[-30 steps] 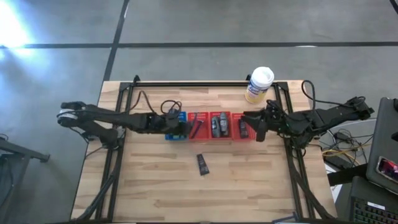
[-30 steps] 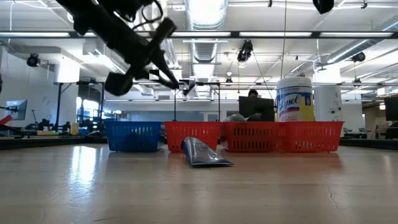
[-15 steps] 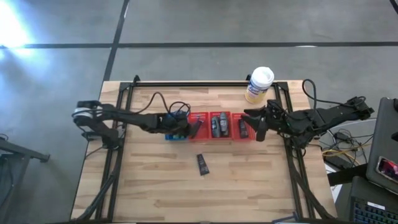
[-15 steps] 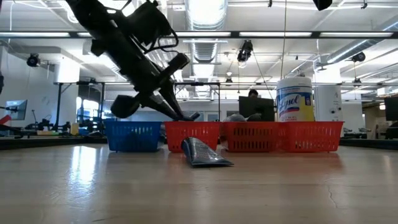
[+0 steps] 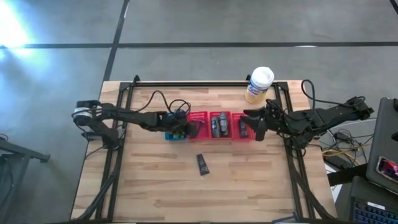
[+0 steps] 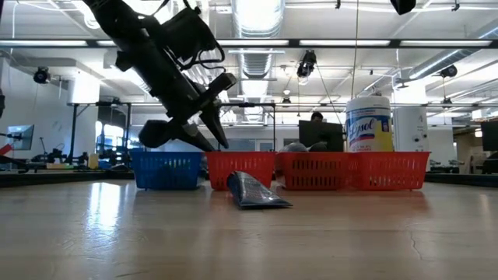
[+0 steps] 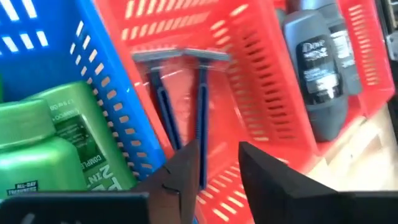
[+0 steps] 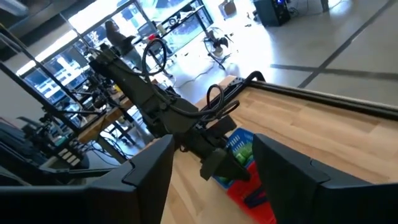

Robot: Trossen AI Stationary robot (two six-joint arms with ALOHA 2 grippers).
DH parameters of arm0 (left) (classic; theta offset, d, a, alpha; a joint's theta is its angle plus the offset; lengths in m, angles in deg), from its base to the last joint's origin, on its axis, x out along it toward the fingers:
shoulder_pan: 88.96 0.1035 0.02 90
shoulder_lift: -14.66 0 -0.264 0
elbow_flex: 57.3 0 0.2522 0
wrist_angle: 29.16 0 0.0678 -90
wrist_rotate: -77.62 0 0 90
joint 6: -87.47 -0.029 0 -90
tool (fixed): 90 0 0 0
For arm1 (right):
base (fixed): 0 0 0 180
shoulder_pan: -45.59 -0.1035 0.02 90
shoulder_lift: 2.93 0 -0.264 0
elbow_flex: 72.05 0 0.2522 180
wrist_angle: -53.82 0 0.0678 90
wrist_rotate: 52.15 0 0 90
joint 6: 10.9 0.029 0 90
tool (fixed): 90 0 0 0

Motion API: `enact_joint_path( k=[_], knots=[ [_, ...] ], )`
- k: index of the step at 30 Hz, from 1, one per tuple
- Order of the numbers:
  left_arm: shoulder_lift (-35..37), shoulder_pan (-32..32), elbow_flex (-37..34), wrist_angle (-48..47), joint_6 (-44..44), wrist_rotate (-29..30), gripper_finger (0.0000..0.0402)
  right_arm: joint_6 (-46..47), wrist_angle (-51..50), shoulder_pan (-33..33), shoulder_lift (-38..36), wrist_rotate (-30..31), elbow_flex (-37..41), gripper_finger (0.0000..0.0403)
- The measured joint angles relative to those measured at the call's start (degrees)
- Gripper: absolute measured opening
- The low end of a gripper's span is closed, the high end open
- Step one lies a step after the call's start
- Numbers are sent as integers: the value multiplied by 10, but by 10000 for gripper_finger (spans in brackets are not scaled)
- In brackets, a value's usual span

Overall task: Pick & Place Travel size toiletries
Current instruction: Put the blue shave cream into the right red bin

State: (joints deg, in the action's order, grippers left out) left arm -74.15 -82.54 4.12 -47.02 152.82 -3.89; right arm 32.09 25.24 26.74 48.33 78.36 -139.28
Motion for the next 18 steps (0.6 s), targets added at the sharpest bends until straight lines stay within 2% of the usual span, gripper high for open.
enact_joint_path(
  k=[2,5,9,11,13,15,18],
  knots=[
    [13,0,2,0,-21,-1,125,14,0,0,6,0,0,221],
    [50,-5,8,7,-98,-1,129,37,-5,0,16,-2,1,230],
    [114,-14,10,7,-270,-13,128,78,-3,0,35,-17,1,245],
    [146,-18,10,-2,-373,-44,128,98,-3,0,51,-36,1,252],
    [173,-21,9,-20,-439,-83,128,124,1,0,77,-54,1,259],
    [196,-23,9,-43,-468,-114,128,161,0,0,106,-72,0,263],
    [232,-22,9,-88,-491,-125,128,227,0,0,155,-97,-7,264]
  ],
)
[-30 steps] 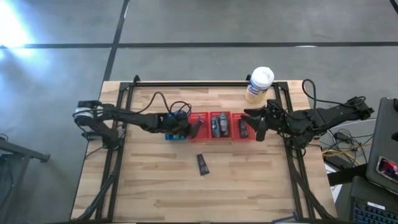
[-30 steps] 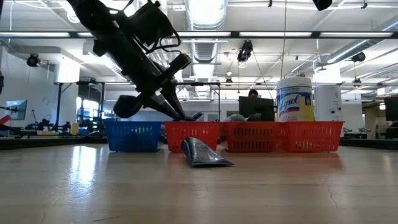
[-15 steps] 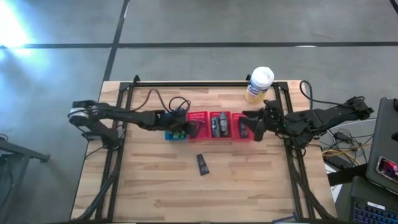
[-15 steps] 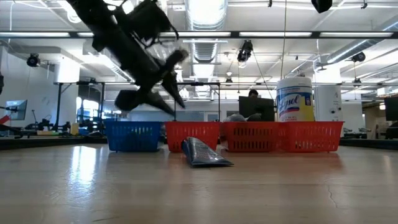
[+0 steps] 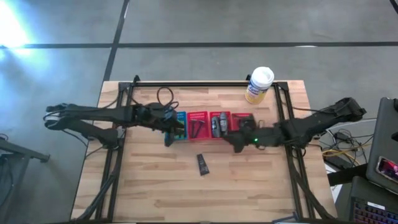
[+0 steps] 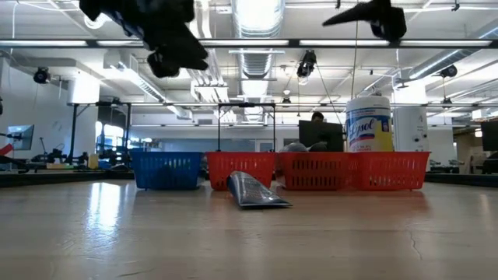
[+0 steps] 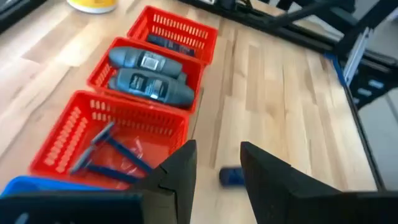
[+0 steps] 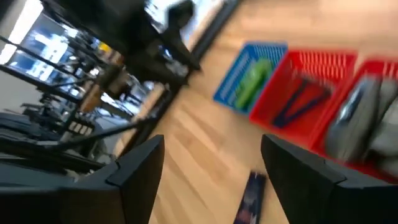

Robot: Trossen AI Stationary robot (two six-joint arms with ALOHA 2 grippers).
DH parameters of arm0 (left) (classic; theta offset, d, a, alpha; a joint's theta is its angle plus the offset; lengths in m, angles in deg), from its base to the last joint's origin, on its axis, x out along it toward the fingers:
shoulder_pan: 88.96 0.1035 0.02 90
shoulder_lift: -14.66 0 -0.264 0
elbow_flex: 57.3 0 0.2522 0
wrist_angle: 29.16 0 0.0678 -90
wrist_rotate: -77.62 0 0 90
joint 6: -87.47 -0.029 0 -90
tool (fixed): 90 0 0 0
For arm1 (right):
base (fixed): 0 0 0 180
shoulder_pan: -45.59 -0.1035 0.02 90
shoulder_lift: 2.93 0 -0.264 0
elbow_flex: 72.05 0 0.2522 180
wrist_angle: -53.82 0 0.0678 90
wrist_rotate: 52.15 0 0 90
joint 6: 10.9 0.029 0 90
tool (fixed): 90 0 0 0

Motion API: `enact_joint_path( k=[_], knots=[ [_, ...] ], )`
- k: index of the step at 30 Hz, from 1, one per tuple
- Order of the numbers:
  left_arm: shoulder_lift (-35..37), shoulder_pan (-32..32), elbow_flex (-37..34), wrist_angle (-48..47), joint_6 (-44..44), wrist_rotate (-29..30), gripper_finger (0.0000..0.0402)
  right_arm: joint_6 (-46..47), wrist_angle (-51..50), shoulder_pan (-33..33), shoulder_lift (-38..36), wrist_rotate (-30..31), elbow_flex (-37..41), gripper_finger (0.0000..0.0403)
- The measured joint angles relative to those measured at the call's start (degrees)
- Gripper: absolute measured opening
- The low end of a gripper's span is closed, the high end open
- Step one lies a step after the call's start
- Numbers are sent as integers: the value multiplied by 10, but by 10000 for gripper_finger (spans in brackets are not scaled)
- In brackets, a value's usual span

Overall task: Pick & Place Travel size toiletries
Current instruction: Put the blue shave cream into the right red bin

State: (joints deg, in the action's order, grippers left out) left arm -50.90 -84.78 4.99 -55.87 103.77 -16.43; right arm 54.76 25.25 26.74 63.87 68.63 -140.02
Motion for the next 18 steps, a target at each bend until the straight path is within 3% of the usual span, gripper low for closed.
enact_joint_path(
  k=[7,12,18],
  knots=[
    [70,-2,-1,-128,-39,-2,128,119,-48,0,140,-60,-68,250],
    [118,-11,-2,-177,-59,-8,128,191,-191,0,258,-112,-173,251],
    [150,-14,-29,-175,-46,-31,128,206,-325,-2,348,-125,-293,266]
  ],
)
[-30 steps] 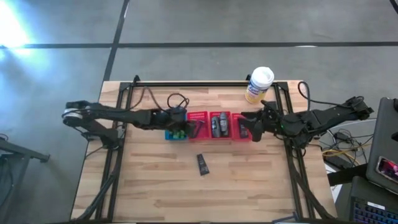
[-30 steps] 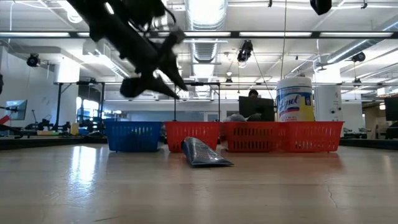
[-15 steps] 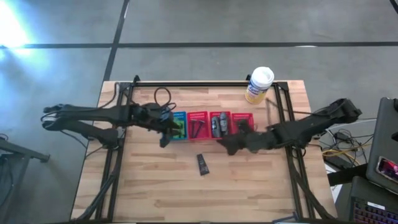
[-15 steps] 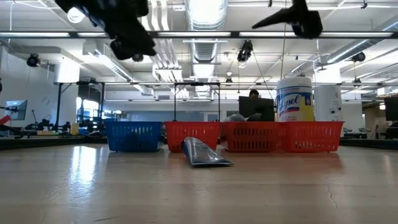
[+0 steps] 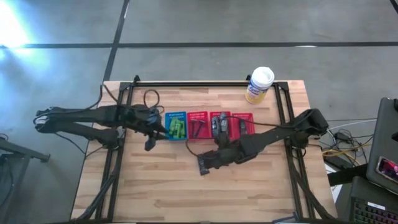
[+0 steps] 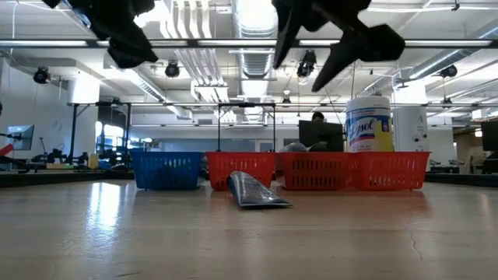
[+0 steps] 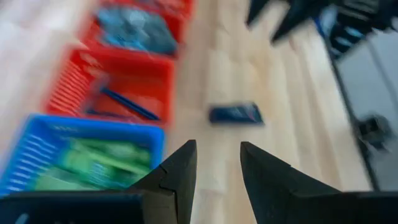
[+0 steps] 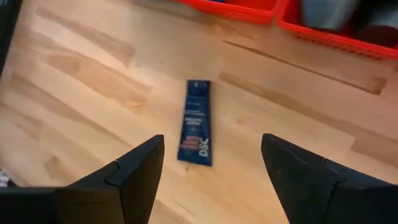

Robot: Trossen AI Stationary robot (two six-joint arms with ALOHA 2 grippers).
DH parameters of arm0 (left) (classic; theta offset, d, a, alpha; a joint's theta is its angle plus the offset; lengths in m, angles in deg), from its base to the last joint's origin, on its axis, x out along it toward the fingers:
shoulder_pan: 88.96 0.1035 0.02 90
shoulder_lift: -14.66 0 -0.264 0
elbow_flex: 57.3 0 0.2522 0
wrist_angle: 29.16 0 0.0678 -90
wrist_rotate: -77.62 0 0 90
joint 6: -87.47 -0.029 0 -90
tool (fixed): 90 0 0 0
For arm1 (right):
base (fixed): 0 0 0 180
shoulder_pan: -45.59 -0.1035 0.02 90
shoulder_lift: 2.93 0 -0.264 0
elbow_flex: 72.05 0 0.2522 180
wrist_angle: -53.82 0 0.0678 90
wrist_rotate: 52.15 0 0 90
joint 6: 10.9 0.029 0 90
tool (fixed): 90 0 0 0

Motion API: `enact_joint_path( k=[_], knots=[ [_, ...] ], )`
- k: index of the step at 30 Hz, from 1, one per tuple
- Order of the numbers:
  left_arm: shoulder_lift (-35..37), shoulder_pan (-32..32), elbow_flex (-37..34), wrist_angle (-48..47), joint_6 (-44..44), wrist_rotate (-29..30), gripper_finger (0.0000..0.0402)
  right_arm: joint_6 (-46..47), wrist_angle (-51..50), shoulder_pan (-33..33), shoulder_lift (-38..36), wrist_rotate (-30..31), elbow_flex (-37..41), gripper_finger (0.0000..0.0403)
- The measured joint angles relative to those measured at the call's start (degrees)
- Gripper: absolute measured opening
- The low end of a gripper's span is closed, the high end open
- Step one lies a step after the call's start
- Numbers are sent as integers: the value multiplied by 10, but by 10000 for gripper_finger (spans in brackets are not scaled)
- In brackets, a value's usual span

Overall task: Pick & Place Travel size toiletries
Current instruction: Put the blue shave cream into the right red bin

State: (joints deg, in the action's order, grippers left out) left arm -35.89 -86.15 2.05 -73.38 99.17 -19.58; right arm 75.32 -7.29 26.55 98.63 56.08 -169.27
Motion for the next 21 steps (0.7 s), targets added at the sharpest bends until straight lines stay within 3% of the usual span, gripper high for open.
enact_joint_path(
  k=[4,12,15,21],
  knots=[
    [-15,-12,-40,16,-8,-58,128,-11,-43,-1,1,9,-43,273],
    [-34,-52,-85,76,-10,-68,128,15,-96,-2,-55,38,-44,285],
    [-38,-74,-84,90,-61,-67,128,35,-132,-7,-66,41,-43,292],
    [-117,-107,-49,117,-182,26,132,67,-195,-8,-109,61,-42,309]
  ],
)
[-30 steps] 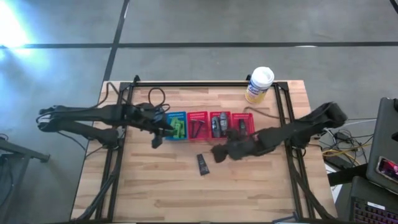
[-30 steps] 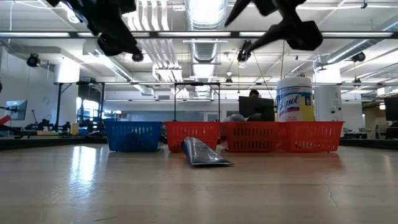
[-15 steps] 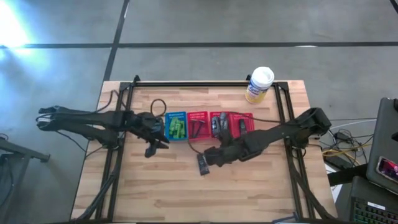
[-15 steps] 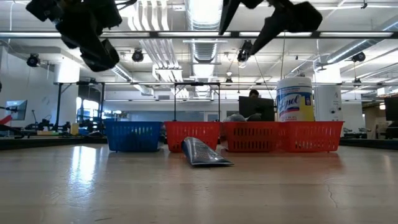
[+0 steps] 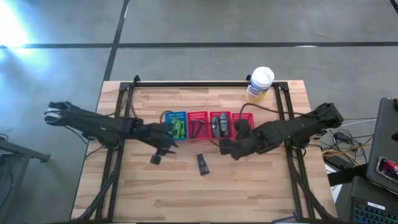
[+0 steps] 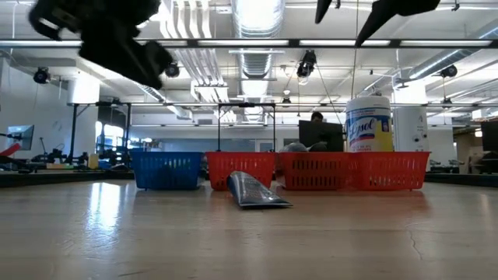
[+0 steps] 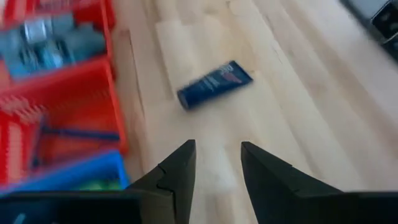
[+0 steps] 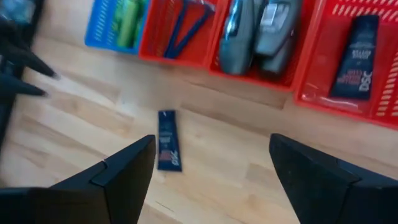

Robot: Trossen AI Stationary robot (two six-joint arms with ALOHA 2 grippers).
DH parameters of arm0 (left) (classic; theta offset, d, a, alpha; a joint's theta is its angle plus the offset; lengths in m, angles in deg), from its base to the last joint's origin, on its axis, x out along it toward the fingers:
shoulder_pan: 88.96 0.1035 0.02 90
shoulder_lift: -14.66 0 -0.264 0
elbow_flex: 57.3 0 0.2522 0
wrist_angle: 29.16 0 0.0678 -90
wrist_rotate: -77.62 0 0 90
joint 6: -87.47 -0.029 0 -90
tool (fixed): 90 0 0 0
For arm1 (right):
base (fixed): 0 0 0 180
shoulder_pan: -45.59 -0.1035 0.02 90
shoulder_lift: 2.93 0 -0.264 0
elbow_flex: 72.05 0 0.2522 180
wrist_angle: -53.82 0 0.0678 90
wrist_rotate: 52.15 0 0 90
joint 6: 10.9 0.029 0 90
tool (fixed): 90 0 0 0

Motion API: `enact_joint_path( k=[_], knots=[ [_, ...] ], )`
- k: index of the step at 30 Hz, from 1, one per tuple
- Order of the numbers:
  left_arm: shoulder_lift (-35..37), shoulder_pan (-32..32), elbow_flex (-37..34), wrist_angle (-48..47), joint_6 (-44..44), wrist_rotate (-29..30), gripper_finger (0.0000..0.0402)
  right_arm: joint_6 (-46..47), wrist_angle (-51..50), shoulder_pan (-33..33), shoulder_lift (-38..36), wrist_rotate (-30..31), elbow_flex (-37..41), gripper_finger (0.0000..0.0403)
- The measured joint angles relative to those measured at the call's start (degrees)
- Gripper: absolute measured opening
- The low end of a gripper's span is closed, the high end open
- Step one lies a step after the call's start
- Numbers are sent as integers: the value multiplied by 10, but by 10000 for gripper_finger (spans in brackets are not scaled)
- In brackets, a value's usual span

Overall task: Pick & Place Travel size toiletries
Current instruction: Put the blue shave cream into the right red bin

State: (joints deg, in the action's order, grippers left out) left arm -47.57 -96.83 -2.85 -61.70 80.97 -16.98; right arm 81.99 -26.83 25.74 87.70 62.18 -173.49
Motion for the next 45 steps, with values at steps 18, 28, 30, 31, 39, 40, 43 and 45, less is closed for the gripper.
enact_joint_path(
  k=[18,28,30,31,39,40,43,45],
  knots=[
    [-338,-37,209,14,-369,4,223,-17,-32,0,-81,71,5,357],
    [-454,-12,316,-48,-412,6,222,-57,-33,-5,-85,37,5,350],
    [-469,-7,326,-69,-428,6,222,-59,-34,-6,-89,37,5,346],
    [-476,-5,328,-72,-432,6,222,-62,-34,-6,-90,37,5,345],
    [-494,13,324,-78,-418,0,221,-79,-60,-6,-111,41,6,334],
    [-493,13,324,-83,-412,0,219,-79,-66,-6,-114,41,6,333],
    [-488,14,323,-96,-400,-1,200,-78,-68,-6,-123,47,10,330],
    [-486,14,322,-102,-397,-10,177,-75,-67,-6,-127,57,14,327]
  ],
)
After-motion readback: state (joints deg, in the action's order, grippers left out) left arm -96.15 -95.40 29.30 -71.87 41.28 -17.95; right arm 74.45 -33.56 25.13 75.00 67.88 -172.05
